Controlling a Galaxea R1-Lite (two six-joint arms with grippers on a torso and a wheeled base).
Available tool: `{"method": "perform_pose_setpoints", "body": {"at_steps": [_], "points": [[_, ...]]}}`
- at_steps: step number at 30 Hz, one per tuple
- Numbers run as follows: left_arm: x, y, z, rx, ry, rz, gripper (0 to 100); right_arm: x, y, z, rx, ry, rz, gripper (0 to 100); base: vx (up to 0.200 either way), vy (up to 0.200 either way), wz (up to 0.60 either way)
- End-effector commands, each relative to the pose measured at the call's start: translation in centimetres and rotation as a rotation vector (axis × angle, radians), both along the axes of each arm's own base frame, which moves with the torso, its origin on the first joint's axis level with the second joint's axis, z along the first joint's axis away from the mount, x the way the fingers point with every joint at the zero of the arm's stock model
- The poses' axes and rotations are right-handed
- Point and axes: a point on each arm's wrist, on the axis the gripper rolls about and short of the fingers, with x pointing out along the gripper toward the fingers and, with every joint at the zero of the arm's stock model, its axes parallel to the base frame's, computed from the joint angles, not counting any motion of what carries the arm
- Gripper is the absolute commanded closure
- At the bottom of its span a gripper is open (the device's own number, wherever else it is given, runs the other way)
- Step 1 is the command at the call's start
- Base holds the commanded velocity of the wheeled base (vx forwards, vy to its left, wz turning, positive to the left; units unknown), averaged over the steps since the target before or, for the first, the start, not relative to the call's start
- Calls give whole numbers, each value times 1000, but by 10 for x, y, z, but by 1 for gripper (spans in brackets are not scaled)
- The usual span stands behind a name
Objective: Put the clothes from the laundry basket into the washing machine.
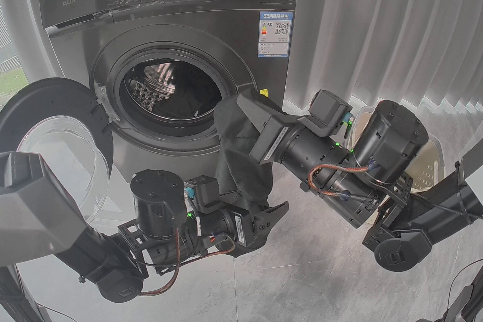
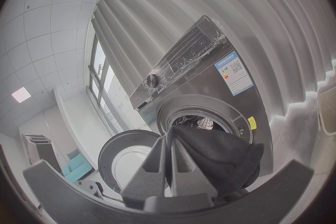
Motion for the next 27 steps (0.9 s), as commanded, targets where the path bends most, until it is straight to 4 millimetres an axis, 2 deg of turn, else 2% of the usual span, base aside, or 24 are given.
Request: {"method": "perform_pose_setpoints", "body": {"at_steps": [1, 14, 15, 20, 27], "points": [[7, -2, -7, 9, 9, 9, 0, 0, 0, 1, 3, -2, 0, 100, 0, 0, 0], [10, -4, 1, -67, -69, 13, 0, 3, -1, -3, -3, 1, -11, 100, 0, 0, 0], [11, -4, 1, -67, -71, 12, 100, 3, -1, -3, -4, 2, -11, 100, 0, 0, 0], [10, -4, 2, -78, -83, 11, 100, 4, -1, -4, -5, 3, -11, 100, 0, 0, 0], [5, -3, 5, -92, -100, 2, 100, 18, -11, -8, -15, 8, -59, 100, 0, 0, 0]]}}
